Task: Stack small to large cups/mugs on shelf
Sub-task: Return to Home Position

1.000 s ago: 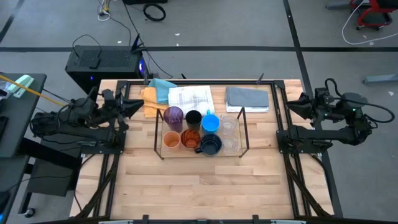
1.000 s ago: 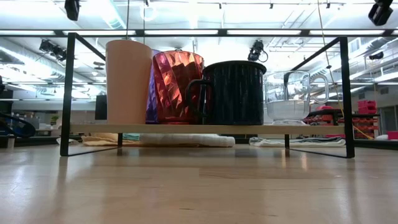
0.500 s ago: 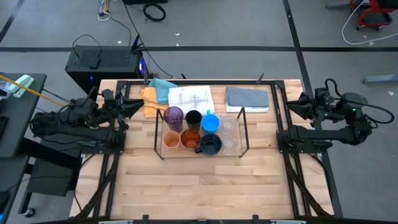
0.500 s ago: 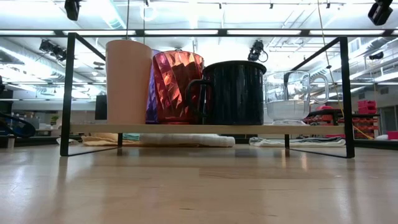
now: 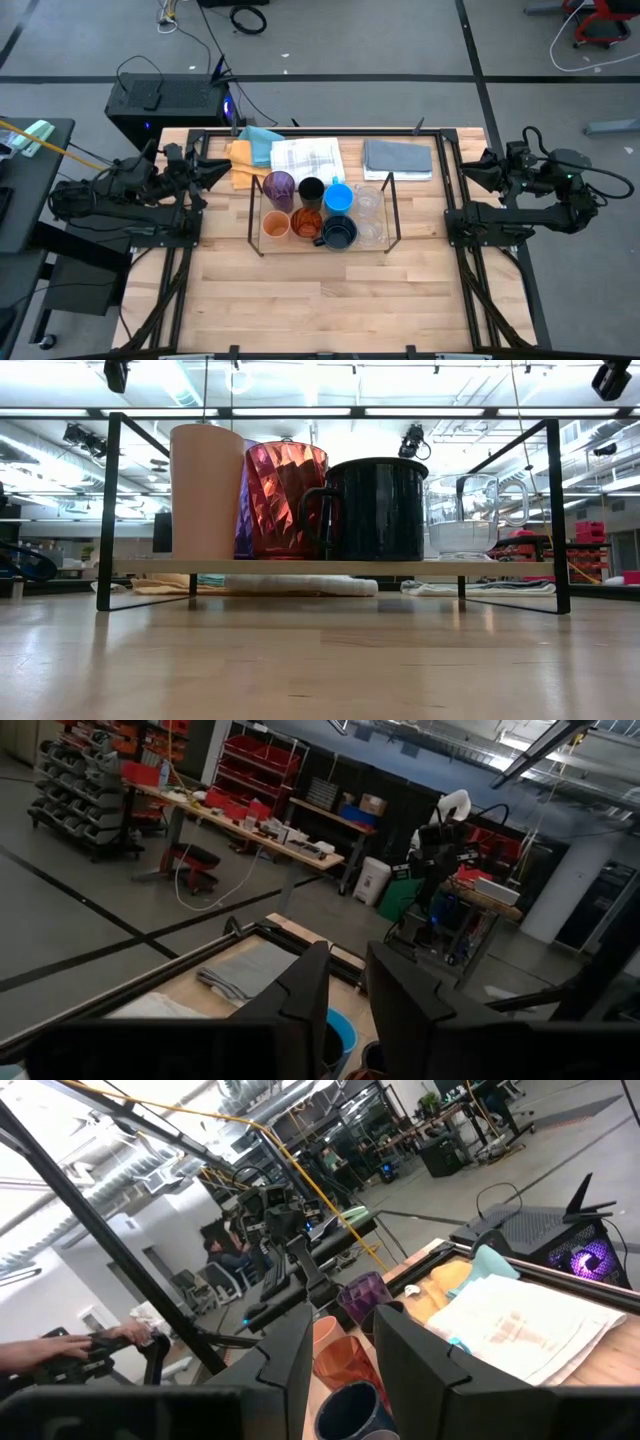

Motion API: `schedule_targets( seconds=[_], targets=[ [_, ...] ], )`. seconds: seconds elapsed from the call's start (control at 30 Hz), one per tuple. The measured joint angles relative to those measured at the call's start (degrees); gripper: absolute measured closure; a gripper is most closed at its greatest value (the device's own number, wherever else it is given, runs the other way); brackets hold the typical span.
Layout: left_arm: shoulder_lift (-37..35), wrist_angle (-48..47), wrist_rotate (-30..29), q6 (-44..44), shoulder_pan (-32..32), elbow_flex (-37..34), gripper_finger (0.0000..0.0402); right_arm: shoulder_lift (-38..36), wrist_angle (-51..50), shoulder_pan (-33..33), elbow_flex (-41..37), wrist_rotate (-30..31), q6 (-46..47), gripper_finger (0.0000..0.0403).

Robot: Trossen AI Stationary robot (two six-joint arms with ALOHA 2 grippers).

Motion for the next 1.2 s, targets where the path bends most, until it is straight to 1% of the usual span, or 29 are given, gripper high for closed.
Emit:
schedule_targets(
  seconds=[0.07, 0.17, 0.27, 0.33, 0.43, 0.57, 0.77, 0.83, 0.93, 1.07, 1.1, 1.2],
  targets=[
    [-1.11, -0.21, 0.03, 0.0, -0.05, -0.02, 0.0324, 0.0, 0.0, 0.0, 0.0, 0.0, 0.0, 0.0286],
    [-3.45, -3.45, 0.56, 1.42, -0.11, -0.02, 0.0329, 0.0, 0.0, 0.01, 0.0, 0.0, 0.0, 0.0286],
    [-4.44, -6.44, 4.26, 7.33, 0.06, -0.02, 0.0334, 0.0, 0.01, 0.01, 0.02, 0.01, 0.0, 0.0286],
    [-4.86, -8.13, 6.3, 8.8, 0.04, -0.02, 0.0335, 0.0, 0.0, 0.02, 0.02, 0.0, 0.0, 0.0286],
    [-6.48, -12.67, 9.76, 5.99, -0.46, -0.03, 0.0331, 0.02, 0.0, 0.01, 0.02, 0.0, 0.0, 0.0286],
    [-9.57, -18.86, 16.02, 2.94, 0.01, -0.04, 0.0325, 0.02, 0.02, 0.02, 0.02, 0.0, 0.0, 0.0286],
    [-12.95, -19.32, 20.27, 3.07, 1.22, -0.04, 0.0324, 0.04, 0.02, 0.02, 0.04, 0.0, 0.0, 0.0286],
    [-14.11, -18.99, 20.77, 5.35, 1.22, -0.28, 0.0327, 0.04, 0.02, 0.01, 0.04, 0.0, 0.0, 0.0286],
    [-16.87, -11.05, 20.86, 10.2, 1.5, -5.2, 0.0331, 0.04, 0.02, 0.02, 0.04, 0.0, 0.0, 0.0286],
    [-19.28, 5.83, 20.81, 14.44, 1.99, -15.38, 0.0332, 0.04, 0.02, 0.02, 0.04, 0.0, 0.0, 0.0286],
    [-19.48, 8.64, 20.83, 15.17, 1.97, -17.45, 0.0331, 0.04, 0.02, 0.0, 0.04, 0.0, 0.0, 0.0286],
    [-20.61, 11.29, 20.85, 15.15, 1.43, -21.94, 0.0327, 0.04, 0.02, 0.0, 0.02, 0.0, 0.0, 0.0286]
  ],
)
